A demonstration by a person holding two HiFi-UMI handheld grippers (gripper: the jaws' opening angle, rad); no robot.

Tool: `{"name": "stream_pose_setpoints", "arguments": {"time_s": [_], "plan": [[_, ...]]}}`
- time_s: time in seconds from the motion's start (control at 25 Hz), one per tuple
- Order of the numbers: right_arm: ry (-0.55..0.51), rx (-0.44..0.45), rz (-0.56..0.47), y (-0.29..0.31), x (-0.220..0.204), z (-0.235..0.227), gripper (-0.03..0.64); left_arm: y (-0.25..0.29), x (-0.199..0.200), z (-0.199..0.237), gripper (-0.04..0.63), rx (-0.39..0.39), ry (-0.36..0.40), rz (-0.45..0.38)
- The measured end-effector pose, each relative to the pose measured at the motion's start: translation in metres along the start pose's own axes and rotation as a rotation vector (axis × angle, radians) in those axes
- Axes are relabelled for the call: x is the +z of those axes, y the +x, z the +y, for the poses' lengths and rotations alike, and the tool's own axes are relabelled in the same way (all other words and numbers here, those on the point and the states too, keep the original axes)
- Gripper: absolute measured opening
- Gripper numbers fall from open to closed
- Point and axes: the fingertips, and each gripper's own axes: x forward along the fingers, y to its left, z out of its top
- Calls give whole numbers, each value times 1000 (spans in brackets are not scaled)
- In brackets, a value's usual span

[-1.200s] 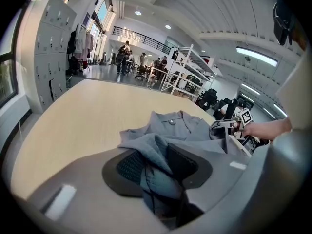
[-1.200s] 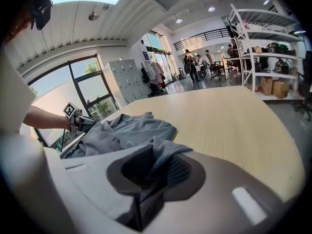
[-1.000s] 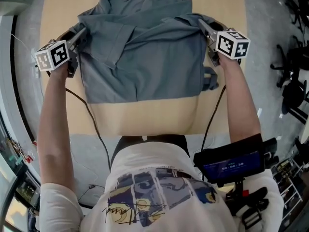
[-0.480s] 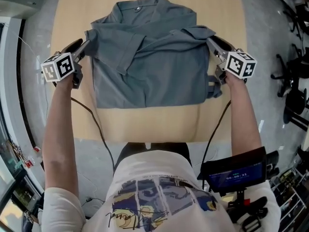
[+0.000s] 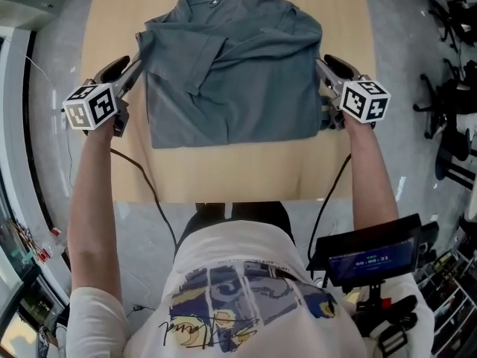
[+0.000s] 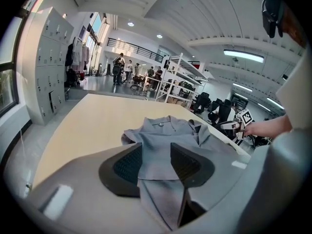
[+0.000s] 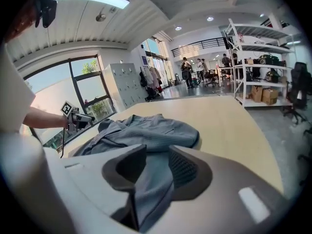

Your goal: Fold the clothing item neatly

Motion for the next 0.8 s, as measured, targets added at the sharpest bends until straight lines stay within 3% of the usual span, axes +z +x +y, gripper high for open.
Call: {"name": "stream_pose_setpoints", "arguments": {"time_s": [0.24, 0.44, 0.8], "plan": [[-65, 7, -7, -27, -12, 62, 132, -48, -5, -40, 192, -37, 71, -46], [-106, 7, 11, -39, -23, 80, 132, -58, -19, -67, 191, -52, 100, -45], [-161, -14, 6, -94, -54, 153, 132, -132, -58, -127, 187, -103, 170, -71]]}}
